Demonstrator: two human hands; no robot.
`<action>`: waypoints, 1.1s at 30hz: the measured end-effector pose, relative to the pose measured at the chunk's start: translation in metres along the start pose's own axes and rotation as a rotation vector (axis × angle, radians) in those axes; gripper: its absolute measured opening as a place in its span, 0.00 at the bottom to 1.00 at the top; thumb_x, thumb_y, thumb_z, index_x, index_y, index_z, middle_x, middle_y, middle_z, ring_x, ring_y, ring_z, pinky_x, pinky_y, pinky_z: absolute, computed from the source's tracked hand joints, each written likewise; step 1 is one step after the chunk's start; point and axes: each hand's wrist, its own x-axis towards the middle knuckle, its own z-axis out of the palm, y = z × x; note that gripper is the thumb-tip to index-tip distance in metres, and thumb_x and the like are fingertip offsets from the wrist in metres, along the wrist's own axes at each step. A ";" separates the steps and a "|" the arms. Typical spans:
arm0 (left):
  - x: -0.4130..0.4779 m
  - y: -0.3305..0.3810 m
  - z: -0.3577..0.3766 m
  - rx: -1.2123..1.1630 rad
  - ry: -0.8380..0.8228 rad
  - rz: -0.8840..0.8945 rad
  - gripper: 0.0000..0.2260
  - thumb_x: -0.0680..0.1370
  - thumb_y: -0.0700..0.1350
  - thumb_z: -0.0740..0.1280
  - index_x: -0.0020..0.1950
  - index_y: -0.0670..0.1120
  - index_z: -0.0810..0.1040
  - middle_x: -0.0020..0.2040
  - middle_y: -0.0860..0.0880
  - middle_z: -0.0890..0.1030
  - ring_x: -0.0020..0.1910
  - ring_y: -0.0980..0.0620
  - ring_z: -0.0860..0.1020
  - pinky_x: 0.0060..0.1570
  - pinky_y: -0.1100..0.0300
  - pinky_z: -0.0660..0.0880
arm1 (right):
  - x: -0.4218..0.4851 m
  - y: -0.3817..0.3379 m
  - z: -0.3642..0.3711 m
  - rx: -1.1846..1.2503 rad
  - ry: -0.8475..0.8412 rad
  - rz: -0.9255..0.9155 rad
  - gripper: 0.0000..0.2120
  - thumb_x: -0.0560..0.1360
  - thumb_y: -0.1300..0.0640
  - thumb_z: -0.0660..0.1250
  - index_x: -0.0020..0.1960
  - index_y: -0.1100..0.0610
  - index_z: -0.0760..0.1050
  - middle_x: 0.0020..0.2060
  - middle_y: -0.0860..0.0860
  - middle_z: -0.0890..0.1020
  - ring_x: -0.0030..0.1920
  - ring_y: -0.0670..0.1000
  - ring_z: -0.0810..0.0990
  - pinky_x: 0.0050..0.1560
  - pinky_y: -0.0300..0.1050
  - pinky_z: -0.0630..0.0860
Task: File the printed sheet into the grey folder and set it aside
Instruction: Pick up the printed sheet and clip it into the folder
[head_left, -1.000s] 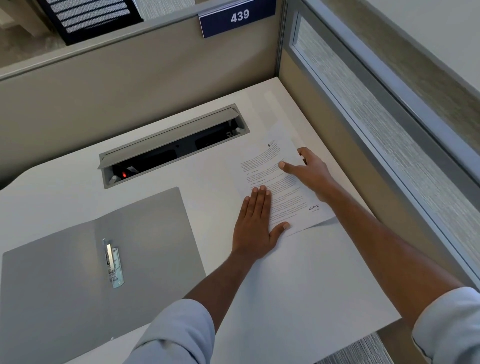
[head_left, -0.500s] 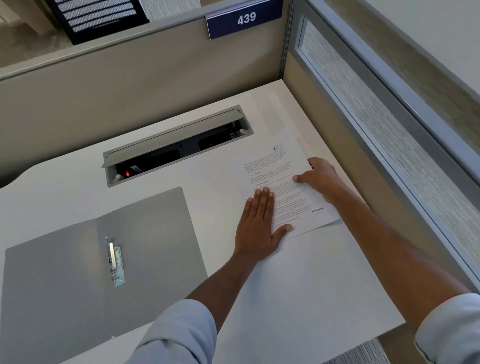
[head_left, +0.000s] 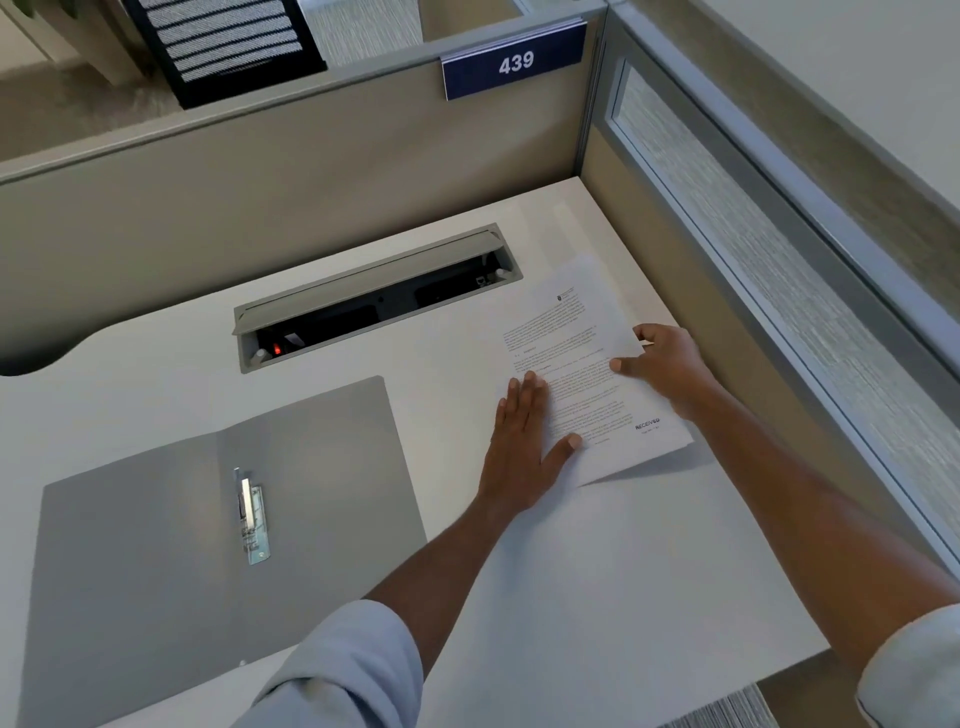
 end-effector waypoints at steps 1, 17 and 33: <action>0.000 0.002 -0.006 -0.148 0.008 -0.069 0.40 0.87 0.61 0.60 0.88 0.47 0.41 0.89 0.51 0.40 0.88 0.51 0.37 0.88 0.49 0.39 | -0.004 -0.002 -0.002 0.042 -0.012 -0.004 0.14 0.69 0.67 0.83 0.51 0.55 0.86 0.44 0.54 0.91 0.40 0.58 0.91 0.36 0.51 0.87; -0.047 -0.026 -0.099 -1.418 0.289 -0.687 0.19 0.83 0.39 0.71 0.74 0.46 0.77 0.67 0.47 0.86 0.61 0.50 0.86 0.66 0.53 0.81 | -0.080 -0.024 0.045 0.376 -0.227 0.019 0.19 0.72 0.68 0.81 0.60 0.60 0.83 0.53 0.59 0.90 0.50 0.65 0.90 0.49 0.66 0.87; -0.156 -0.086 -0.168 -1.385 0.422 -0.681 0.11 0.85 0.36 0.68 0.64 0.48 0.83 0.59 0.49 0.90 0.53 0.50 0.89 0.47 0.54 0.87 | -0.135 -0.042 0.148 0.205 -0.499 -0.015 0.19 0.74 0.59 0.81 0.63 0.51 0.83 0.56 0.52 0.90 0.55 0.57 0.90 0.52 0.54 0.88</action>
